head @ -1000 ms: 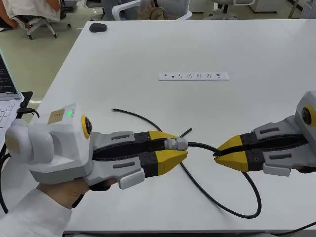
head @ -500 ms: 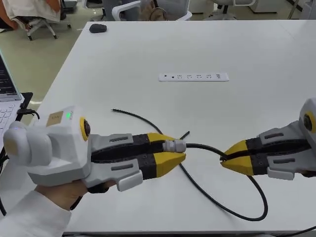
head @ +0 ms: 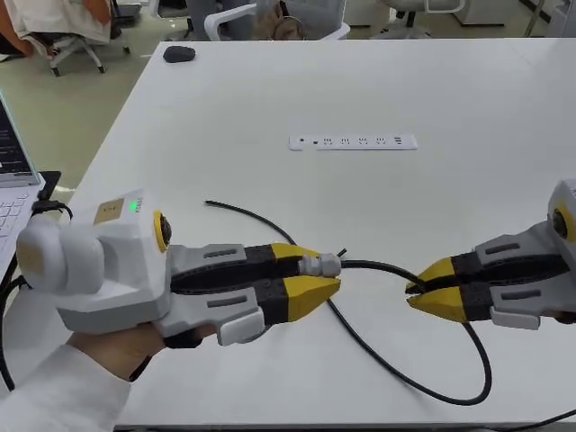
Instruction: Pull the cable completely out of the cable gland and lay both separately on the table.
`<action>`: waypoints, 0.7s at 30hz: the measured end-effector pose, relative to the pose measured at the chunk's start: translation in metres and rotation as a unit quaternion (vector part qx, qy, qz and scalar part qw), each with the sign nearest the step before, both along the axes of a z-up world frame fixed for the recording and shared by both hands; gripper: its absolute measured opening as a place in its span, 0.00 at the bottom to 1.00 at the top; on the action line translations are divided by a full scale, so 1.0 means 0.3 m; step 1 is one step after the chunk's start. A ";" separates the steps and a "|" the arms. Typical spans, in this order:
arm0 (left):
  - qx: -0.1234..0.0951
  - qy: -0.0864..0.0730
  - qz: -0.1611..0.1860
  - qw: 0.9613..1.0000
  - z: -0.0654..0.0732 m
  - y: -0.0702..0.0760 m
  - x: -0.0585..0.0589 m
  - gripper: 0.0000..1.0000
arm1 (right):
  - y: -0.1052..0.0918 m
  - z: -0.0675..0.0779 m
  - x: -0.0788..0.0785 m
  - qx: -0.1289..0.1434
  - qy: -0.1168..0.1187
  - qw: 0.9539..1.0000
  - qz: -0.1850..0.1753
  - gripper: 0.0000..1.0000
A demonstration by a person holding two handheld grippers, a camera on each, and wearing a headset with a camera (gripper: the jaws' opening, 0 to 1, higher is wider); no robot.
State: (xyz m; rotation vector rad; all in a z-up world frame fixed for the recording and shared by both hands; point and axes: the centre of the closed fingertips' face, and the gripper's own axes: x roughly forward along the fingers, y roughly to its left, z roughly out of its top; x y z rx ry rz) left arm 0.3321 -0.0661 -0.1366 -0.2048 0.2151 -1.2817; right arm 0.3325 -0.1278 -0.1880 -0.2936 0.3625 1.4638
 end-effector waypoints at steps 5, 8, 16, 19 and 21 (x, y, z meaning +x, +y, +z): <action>0.001 0.003 -0.002 1.000 -0.004 -0.011 0.003 0.17 | 0.037 0.096 0.010 0.045 -0.001 0.999 -0.001 0.13; 0.001 0.004 -0.004 1.000 -0.004 -0.017 0.002 0.17 | 0.064 0.139 0.008 0.063 -0.008 0.998 0.008 0.14; 0.004 0.006 -0.010 1.000 -0.006 -0.032 -0.004 0.17 | 0.152 0.195 -0.017 0.088 -0.023 0.995 0.040 0.14; 0.004 0.008 -0.012 1.000 -0.007 -0.036 -0.006 0.17 | 0.168 0.199 -0.021 0.091 -0.025 0.994 0.048 0.13; 0.004 0.010 -0.012 1.000 -0.008 -0.037 -0.006 0.17 | 0.173 0.201 -0.024 0.093 -0.024 0.994 0.052 0.12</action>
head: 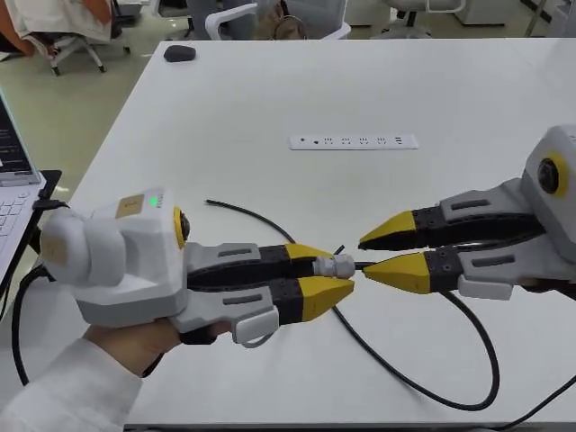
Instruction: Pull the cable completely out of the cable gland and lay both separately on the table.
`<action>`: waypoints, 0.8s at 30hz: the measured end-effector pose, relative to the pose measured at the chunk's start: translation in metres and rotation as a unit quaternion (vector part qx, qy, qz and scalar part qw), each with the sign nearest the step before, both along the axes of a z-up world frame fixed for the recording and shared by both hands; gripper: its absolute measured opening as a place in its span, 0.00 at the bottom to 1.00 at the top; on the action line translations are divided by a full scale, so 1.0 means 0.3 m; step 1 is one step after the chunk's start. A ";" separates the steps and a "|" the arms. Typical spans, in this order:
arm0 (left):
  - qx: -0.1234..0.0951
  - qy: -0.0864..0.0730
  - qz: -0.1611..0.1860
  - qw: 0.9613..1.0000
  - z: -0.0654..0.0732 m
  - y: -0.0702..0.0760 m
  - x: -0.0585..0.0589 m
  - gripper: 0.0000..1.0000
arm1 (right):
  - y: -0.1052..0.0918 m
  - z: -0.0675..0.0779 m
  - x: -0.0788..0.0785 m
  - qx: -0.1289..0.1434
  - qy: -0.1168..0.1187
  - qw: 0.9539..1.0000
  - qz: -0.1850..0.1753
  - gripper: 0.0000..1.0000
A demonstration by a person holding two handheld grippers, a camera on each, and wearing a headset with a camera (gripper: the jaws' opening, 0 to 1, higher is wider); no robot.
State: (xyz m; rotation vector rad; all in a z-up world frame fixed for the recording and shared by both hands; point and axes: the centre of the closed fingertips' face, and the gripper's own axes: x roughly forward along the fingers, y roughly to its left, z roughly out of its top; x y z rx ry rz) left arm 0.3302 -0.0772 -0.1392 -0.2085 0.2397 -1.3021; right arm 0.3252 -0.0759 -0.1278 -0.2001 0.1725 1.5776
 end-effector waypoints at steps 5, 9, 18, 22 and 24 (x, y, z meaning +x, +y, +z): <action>-0.002 0.002 0.001 1.000 0.001 -0.001 0.001 0.17 | 0.002 -0.004 -0.010 -0.002 0.000 1.000 0.010 0.08; -0.004 0.001 0.001 1.000 0.004 -0.003 0.004 0.17 | 0.005 -0.008 -0.016 -0.003 -0.001 1.000 0.016 0.04; -0.015 0.000 0.005 1.000 0.016 0.004 0.009 0.17 | 0.010 -0.002 -0.013 0.007 0.009 1.000 0.014 0.03; -0.019 0.002 0.006 1.000 0.016 0.006 0.010 0.17 | 0.011 -0.002 -0.013 0.006 0.011 1.000 0.015 0.03; -0.018 0.001 0.006 1.000 0.016 0.006 0.010 0.17 | 0.011 -0.003 -0.014 0.006 0.011 1.000 0.016 0.03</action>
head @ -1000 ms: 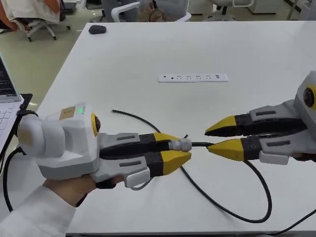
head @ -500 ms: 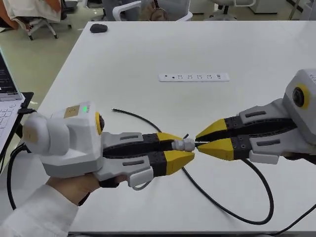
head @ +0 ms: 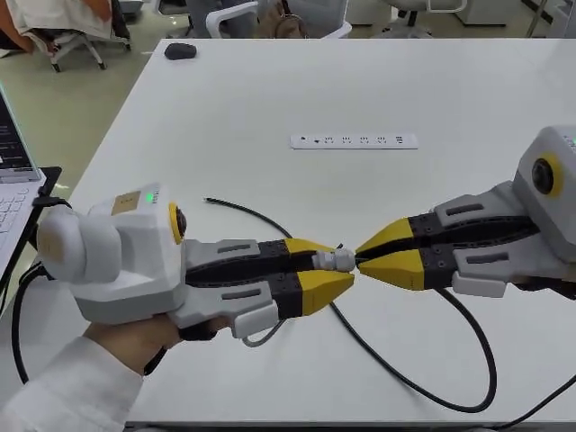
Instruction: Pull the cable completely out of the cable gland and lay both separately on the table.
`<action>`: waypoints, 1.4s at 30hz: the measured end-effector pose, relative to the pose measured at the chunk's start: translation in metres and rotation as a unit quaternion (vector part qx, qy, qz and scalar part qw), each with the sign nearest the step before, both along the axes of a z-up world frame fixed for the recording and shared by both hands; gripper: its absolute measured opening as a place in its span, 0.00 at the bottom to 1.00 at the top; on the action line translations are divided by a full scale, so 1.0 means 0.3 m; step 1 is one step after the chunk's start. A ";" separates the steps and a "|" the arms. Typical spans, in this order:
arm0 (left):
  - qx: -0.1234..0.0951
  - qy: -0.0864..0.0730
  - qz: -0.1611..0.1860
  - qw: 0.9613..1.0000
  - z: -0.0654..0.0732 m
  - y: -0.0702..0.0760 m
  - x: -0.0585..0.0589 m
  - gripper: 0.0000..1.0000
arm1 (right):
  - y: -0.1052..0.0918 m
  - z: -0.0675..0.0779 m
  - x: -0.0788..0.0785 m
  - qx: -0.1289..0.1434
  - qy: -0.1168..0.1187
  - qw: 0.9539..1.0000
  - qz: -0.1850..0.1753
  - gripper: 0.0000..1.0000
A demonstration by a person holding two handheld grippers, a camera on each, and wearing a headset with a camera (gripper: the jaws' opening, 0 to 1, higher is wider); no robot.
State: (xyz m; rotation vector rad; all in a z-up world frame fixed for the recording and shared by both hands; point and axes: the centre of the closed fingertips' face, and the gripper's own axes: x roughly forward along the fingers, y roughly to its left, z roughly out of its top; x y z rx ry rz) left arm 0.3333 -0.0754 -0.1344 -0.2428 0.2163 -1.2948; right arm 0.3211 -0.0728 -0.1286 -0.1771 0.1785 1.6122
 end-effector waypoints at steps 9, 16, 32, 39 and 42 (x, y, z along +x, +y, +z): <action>0.001 -0.002 0.002 1.000 0.000 -0.001 0.004 0.17 | -0.003 -0.002 0.003 0.000 0.001 1.000 -0.001 0.03; 0.002 0.000 0.007 1.000 -0.005 0.014 0.013 0.17 | -0.039 -0.017 0.018 -0.007 0.001 1.000 -0.012 0.03; 0.009 0.001 0.018 1.000 -0.015 0.048 0.026 0.17 | -0.137 -0.085 0.051 -0.026 0.009 0.998 -0.050 0.03; 0.006 0.003 0.027 1.000 -0.009 0.071 0.030 0.17 | -0.199 -0.127 0.063 -0.041 0.020 0.997 -0.068 0.03; 0.008 0.004 0.028 1.000 -0.011 0.074 0.029 0.17 | -0.217 -0.149 0.066 -0.047 0.025 0.996 -0.073 0.03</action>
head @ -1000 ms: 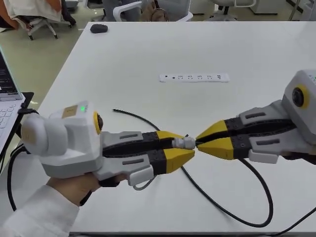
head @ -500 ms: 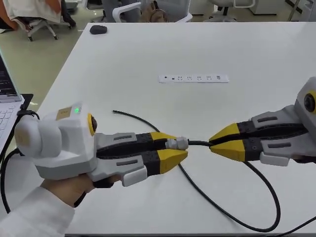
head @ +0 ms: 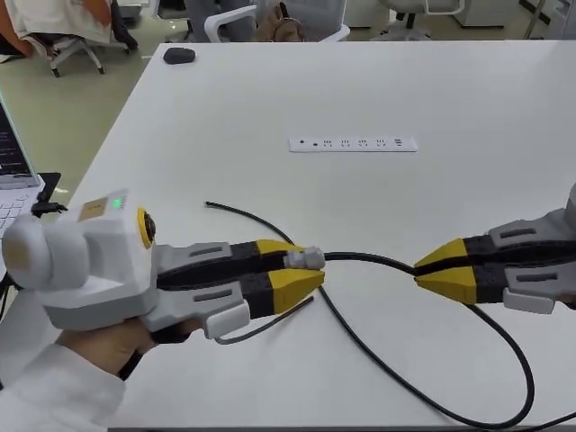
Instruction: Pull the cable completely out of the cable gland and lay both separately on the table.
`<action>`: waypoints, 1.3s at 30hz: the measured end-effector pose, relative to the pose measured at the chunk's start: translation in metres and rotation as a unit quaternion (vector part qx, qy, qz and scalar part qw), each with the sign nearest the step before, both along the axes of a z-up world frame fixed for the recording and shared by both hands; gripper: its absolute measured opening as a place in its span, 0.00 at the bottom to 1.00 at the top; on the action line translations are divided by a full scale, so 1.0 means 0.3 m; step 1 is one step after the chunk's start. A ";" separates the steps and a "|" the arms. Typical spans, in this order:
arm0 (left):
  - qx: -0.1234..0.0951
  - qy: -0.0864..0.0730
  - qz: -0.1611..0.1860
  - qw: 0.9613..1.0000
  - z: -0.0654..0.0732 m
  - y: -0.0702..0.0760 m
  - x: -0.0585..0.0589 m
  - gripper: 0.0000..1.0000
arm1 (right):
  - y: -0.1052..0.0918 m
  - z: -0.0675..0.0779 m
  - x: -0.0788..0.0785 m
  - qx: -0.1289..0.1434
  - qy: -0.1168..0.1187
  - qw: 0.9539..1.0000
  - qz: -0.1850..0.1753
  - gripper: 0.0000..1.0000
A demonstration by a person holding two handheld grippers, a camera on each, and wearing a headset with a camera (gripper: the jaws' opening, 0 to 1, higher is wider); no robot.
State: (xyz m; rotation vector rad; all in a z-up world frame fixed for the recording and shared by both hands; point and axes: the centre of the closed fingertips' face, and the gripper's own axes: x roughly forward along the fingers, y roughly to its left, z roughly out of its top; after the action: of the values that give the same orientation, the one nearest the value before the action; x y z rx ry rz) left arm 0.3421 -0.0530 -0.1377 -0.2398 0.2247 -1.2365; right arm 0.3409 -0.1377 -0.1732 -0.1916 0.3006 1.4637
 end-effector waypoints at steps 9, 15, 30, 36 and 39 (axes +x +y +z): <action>0.001 0.001 0.002 1.000 0.004 -0.011 0.004 0.17 | -0.007 -0.021 0.006 -0.009 0.003 1.000 -0.004 0.03; 0.047 -0.007 -0.001 0.999 -0.030 -0.022 0.004 0.17 | -0.013 -0.051 0.015 -0.029 -0.004 1.000 -0.007 0.03; 0.057 -0.002 -0.006 0.998 -0.038 -0.043 0.024 0.17 | 0.020 0.025 0.037 -0.020 -0.034 0.999 -0.013 0.14; 0.061 -0.001 -0.014 0.998 -0.045 -0.066 0.025 0.17 | 0.092 0.104 0.015 0.005 -0.054 0.998 0.017 0.14; 0.060 0.000 -0.017 0.998 -0.044 -0.074 0.022 0.17 | 0.134 0.125 0.001 0.009 -0.066 0.997 0.037 0.13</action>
State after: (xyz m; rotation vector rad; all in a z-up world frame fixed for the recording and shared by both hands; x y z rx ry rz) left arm 0.3489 -0.0751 -0.1509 -0.1318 0.3029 -1.2520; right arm 0.3410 -0.0974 -0.1356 -0.2858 0.1748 1.5198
